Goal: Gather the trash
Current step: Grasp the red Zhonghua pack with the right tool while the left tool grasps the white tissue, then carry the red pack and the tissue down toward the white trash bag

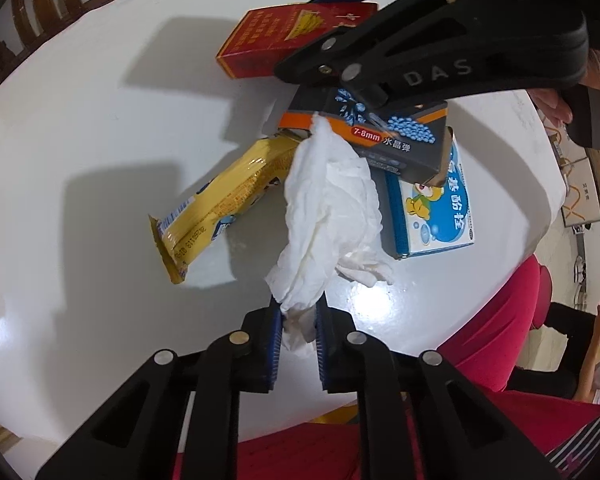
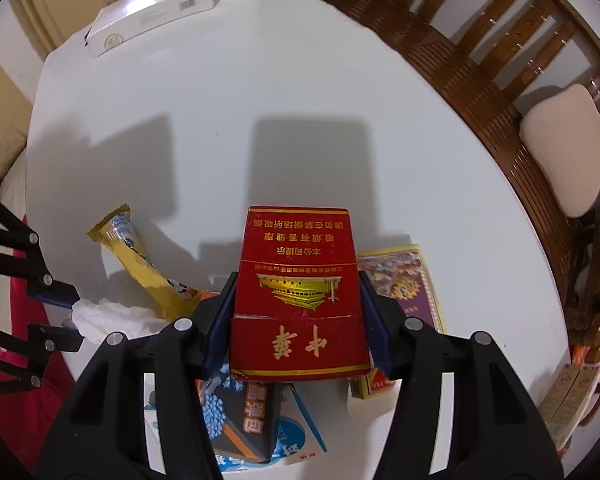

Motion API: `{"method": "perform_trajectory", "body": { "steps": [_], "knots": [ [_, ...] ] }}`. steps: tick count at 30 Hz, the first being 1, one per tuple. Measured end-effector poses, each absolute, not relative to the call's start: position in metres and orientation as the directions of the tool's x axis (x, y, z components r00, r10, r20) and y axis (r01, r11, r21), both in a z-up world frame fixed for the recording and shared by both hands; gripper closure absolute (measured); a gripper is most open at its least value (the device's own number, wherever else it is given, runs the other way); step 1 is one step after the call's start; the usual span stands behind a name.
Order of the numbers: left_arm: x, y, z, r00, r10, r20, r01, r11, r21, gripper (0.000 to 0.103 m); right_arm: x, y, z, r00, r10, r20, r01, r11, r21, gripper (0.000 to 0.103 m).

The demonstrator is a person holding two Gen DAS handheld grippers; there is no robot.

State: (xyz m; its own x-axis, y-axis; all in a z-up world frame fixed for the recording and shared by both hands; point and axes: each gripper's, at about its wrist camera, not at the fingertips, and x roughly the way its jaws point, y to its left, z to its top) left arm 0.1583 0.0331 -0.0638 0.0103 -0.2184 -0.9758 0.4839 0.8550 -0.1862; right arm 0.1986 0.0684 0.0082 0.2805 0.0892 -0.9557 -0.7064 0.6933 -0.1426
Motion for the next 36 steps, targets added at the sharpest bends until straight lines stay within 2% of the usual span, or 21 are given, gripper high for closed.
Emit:
{"method": "perform_trajectory", "body": {
  "steps": [18,29,36],
  "knots": [
    [0.130,0.042,-0.011,0.146,-0.235,-0.961,0.496,0.858,-0.134,0.090,0.160,0.036,0.072,0.416,0.106,-0.903,-0.592,0.785,-0.181,0.048],
    [0.090,0.050,0.021,0.206,-0.247,-0.947,0.488,0.865,-0.120,0.090,0.091,0.010,0.109,0.508,0.098,-0.856,-0.514,0.832,-0.210,0.048],
    [0.060,0.050,0.017,0.213,-0.265,-0.940,0.505,0.854,-0.126,0.090,0.039,0.002,0.117,0.529,0.095,-0.844,-0.485,0.849,-0.209,0.048]
  ]
}}
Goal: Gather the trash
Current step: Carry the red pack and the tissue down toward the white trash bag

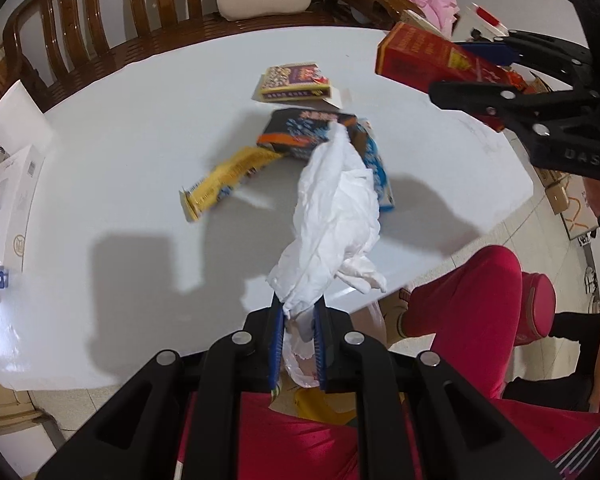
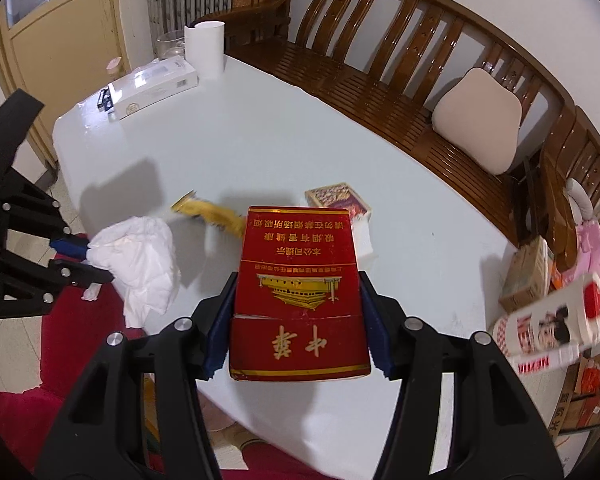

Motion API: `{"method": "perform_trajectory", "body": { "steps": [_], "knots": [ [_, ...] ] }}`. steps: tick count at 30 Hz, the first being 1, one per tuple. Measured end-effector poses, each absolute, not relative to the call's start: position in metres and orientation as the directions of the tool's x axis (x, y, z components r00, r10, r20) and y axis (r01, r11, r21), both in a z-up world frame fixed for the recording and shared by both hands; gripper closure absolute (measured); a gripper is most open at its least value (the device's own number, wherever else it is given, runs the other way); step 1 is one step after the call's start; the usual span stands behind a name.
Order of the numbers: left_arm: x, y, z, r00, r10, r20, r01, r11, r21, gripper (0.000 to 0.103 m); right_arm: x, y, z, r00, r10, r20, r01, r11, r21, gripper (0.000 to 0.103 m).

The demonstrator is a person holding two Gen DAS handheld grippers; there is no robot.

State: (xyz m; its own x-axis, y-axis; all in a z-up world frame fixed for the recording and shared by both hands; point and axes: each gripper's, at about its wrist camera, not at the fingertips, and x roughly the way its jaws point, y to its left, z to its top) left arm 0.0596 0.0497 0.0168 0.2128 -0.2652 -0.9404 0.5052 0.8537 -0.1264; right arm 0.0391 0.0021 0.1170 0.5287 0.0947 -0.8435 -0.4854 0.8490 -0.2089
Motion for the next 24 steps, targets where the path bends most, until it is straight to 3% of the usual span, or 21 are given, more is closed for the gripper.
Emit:
{"method": "perform_trajectory", "body": {
  "steps": [24],
  "knots": [
    [-0.006,0.049,-0.066,0.110,-0.277,-0.955,0.531,0.828,-0.179,0.090,-0.088,0.035,0.033,0.428,0.101,-0.898,-0.552,0.816,-0.171,0.048]
  ]
}}
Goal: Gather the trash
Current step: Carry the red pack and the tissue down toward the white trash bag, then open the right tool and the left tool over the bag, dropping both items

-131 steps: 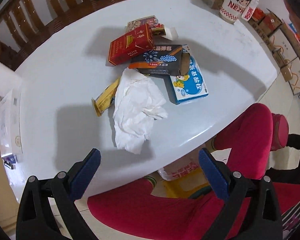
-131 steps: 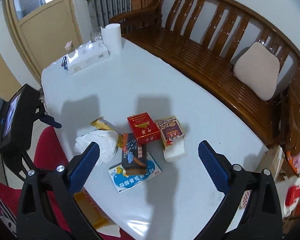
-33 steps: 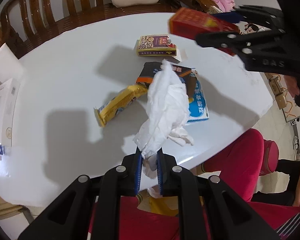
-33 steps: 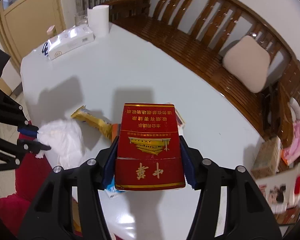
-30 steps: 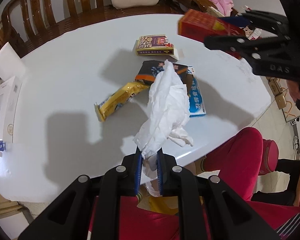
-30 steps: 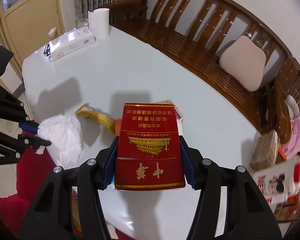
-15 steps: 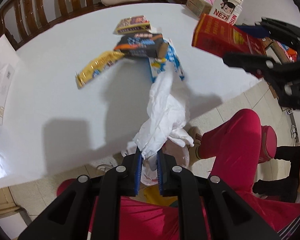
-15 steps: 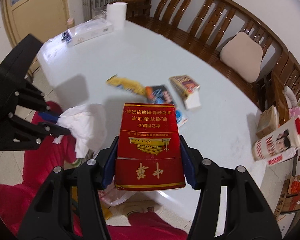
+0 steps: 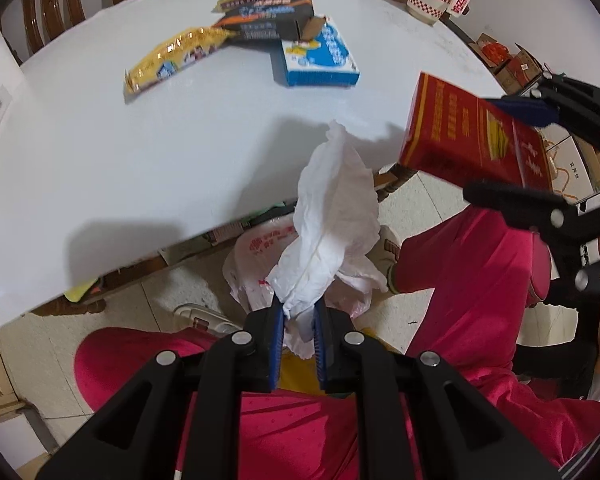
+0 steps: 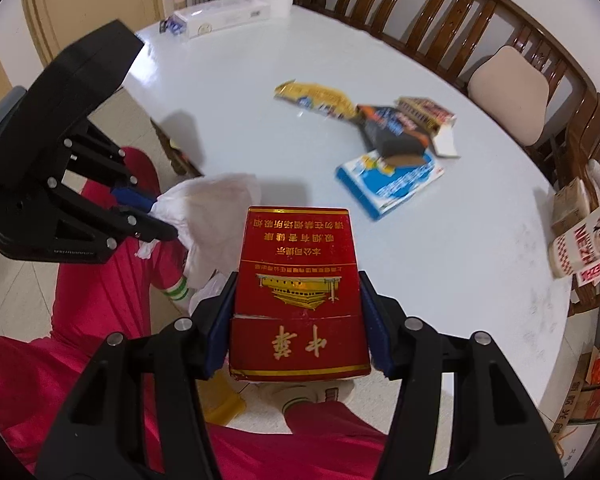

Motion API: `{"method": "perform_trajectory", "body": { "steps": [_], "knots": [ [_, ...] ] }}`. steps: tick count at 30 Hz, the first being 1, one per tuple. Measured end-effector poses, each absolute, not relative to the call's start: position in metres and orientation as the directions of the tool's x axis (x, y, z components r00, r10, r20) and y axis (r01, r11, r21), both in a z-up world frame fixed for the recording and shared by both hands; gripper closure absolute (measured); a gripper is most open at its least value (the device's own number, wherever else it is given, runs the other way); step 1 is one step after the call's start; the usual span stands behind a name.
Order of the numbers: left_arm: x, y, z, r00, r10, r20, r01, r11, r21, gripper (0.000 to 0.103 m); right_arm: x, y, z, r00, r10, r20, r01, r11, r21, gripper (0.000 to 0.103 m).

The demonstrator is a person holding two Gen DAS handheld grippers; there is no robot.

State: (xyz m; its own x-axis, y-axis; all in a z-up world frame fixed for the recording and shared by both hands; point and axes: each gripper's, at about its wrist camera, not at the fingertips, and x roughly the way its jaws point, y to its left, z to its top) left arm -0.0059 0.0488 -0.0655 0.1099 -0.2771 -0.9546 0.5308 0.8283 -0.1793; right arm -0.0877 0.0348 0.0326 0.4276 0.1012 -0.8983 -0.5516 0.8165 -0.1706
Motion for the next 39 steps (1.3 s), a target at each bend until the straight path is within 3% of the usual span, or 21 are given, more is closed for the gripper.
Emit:
{"method": "perform_trajectory", "body": {
  "steps": [12,39],
  "knots": [
    [-0.010,0.044,-0.116,0.079,-0.253,-0.964,0.536,0.826,-0.173,0.090,-0.107,0.034,-0.027,0.376,0.092,-0.922,-0.538,0.832,-0.136,0.048],
    [0.005,0.036,-0.285,-0.096,-0.178,-0.979,0.409,0.890,-0.202,0.090,-0.081,0.012,-0.197,0.241,0.055,-0.969,-0.381,0.924,-0.042,0.048]
  ]
}}
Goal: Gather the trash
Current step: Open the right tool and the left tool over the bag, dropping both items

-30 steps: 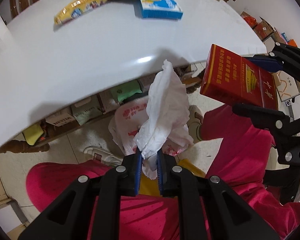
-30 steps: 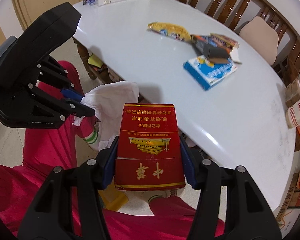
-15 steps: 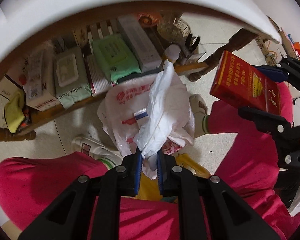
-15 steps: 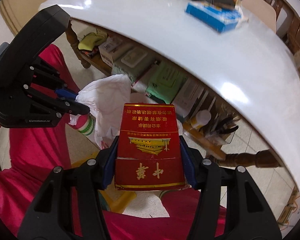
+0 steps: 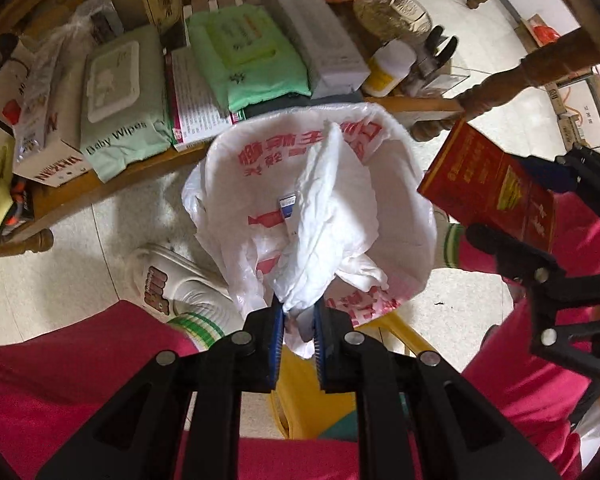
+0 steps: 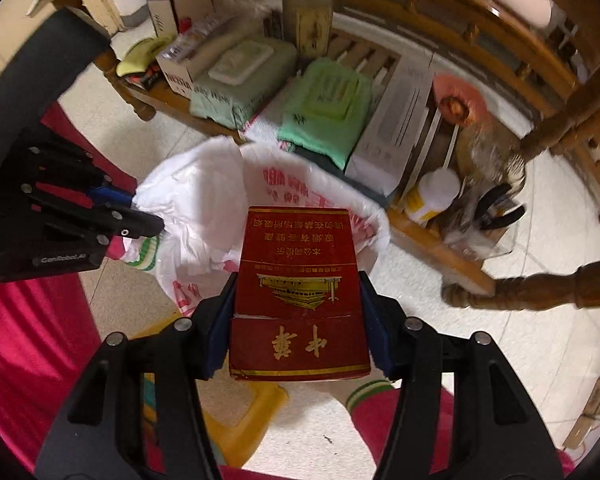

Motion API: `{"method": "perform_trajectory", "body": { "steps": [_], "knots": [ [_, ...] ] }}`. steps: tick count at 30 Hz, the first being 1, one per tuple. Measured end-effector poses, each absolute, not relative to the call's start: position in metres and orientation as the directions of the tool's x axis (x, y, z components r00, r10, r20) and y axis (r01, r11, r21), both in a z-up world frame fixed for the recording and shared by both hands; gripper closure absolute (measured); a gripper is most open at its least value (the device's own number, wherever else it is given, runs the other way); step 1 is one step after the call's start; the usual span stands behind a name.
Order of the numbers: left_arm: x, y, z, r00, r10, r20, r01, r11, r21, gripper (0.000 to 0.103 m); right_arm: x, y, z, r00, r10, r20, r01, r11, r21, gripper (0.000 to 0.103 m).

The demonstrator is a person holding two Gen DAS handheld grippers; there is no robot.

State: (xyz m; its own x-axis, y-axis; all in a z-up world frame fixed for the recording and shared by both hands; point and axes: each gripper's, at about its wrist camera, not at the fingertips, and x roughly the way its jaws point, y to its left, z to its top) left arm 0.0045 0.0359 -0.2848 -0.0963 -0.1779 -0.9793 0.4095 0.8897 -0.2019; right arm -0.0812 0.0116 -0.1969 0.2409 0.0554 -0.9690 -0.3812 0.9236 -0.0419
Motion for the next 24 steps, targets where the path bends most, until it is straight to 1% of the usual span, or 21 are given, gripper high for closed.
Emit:
{"method": "perform_trajectory", "body": {
  "steps": [4,7,14,18,24],
  "knots": [
    [0.008,0.031,-0.305,-0.118,-0.144,-0.983,0.404,0.897,-0.180,0.090,-0.073,0.006,-0.225,0.203,0.050,-0.978,-0.366,0.930,-0.028,0.048],
    [0.012,0.031,-0.318,-0.150,-0.159,-0.976,0.376,0.904,-0.205,0.090,-0.067,0.002,-0.240,0.185,0.042,-0.982,-0.354,0.935,-0.027,0.048],
    [0.017,0.027,-0.344,-0.207,-0.147,-0.967,0.350,0.912,-0.214,0.089,-0.052,0.001,-0.259,0.154,0.042,-0.987,-0.342,0.939,-0.013,0.048],
    [0.023,0.027,-0.352,-0.232,-0.167,-0.958,0.321,0.917,-0.237,0.089,-0.043,0.002,-0.272,0.130,0.036,-0.991,-0.345,0.939,-0.011,0.048],
    [0.029,0.029,-0.367,-0.252,-0.143,-0.957,0.291,0.932,-0.215,0.089,-0.039,0.002,-0.297,0.080,0.048,-0.996,-0.333,0.943,0.019,0.048]
  ]
}}
